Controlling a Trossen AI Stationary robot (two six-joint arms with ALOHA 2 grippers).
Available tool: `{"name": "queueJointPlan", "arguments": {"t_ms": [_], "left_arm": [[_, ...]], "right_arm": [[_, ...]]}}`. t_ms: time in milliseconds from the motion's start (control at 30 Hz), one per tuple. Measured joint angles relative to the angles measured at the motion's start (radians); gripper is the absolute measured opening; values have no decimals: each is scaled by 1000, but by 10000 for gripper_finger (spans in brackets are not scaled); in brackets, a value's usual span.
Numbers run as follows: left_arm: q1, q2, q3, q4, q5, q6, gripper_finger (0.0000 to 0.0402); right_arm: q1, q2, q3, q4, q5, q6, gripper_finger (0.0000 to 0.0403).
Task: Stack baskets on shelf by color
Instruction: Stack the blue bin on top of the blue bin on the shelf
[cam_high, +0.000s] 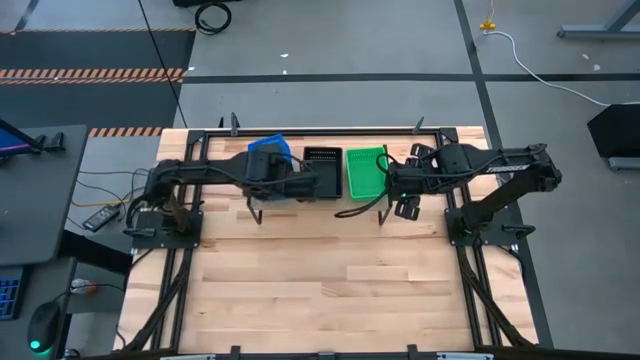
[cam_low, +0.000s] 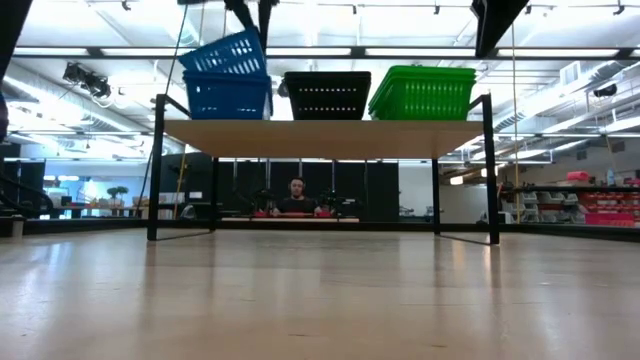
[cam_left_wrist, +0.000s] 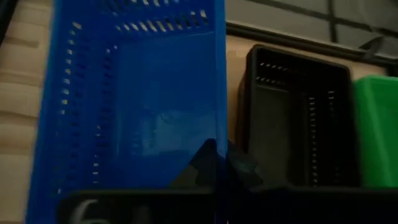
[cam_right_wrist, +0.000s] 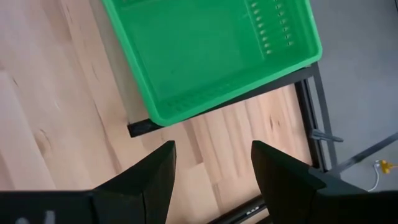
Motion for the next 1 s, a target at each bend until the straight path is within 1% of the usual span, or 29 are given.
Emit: {"name": "queueJointPlan", "arguments": {"t_ms": [100,233,467,567,1000], "left_arm": [[19,22,-1,5,39,18,11],[29,30,-1,4,61,30,14],[29,33,0,11,73,108,18],[29,33,0,8,107,136,20],[29,33,0,1,130,160,69]], "right_arm": [[-6,0,0,0,0,-15,216],[-13,0,0,4,-1,-17,216],[-13,0,0,4,-1,-18,216],[-13,0,0,7,-1,-18,216],[-13,0,0,14,-1,-18,216]]}}
